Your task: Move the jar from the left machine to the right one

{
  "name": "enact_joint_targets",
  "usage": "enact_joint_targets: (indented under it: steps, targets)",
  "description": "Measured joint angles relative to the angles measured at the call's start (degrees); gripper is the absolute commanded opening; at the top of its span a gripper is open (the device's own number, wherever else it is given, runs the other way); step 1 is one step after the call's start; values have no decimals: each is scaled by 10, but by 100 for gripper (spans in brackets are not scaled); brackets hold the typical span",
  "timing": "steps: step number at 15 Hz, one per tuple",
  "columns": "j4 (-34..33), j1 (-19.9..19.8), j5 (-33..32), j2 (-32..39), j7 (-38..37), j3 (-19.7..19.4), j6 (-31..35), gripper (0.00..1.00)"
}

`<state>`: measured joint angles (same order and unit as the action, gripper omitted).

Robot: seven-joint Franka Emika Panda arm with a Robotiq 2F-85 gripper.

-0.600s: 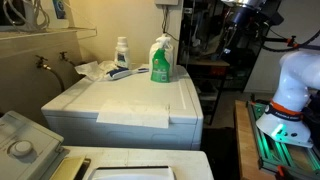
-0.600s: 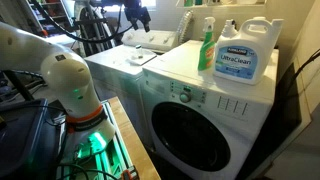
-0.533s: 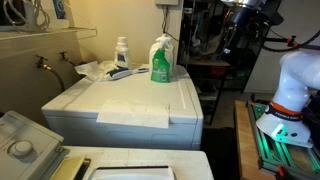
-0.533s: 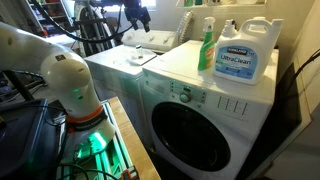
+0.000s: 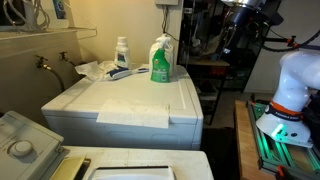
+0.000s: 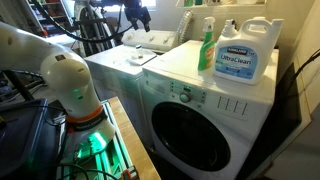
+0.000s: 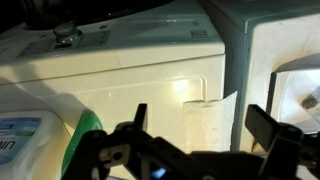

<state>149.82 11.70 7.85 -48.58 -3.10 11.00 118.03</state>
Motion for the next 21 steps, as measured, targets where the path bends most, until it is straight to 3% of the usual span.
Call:
enact_joint_targets:
  steps: [3,7,15,21]
  targets:
    - [-25,5,-2,64,45,13,103,100]
    - [-118,19,-3,205,129,32,202,100]
    - [-389,115,-6,441,201,100,211,100]
    - [-430,121,-3,488,212,109,210,100]
